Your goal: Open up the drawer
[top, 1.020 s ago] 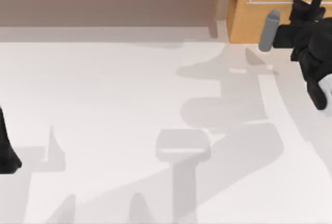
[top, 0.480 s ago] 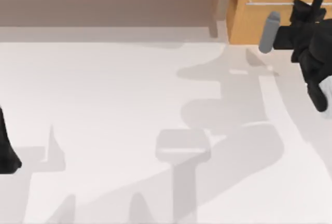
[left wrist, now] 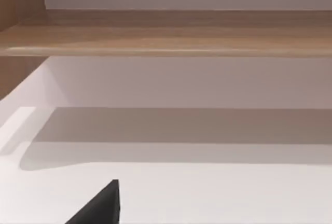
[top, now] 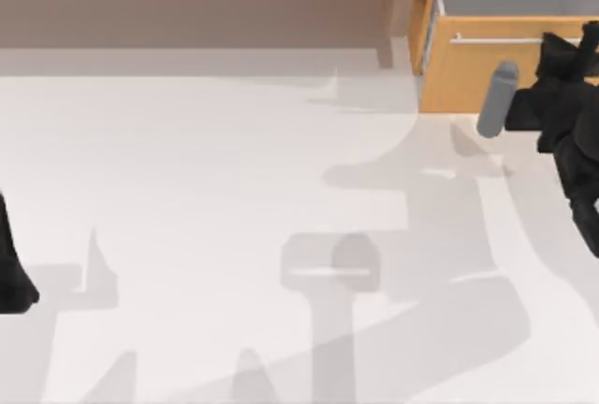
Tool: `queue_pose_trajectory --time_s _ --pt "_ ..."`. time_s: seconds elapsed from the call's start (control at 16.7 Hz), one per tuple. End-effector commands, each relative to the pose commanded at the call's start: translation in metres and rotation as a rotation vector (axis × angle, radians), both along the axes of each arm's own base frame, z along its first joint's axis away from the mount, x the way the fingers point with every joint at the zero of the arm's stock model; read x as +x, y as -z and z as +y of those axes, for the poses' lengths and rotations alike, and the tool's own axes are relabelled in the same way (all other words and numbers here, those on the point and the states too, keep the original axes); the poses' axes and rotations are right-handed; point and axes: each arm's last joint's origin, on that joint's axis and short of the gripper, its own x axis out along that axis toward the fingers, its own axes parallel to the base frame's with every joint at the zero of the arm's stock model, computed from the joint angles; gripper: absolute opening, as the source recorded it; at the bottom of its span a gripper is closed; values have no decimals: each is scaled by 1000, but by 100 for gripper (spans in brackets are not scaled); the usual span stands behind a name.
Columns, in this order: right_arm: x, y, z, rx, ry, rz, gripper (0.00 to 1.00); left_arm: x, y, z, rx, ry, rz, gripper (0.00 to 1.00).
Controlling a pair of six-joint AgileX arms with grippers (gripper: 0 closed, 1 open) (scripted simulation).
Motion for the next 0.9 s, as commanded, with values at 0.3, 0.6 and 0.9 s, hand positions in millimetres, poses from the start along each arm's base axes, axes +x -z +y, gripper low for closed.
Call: queue_pose_trajectory --time_s 0.3,0.6,0.9 --pt "-1 0 -2 0 5 1 0 0 0 0 0 0 0 100" --pt "-39 3 -3 -2 13 10 0 0 0 0 0 0 0 100" --pt "-64 1 -1 0 4 1 0 0 0 0 0 0 0 100"
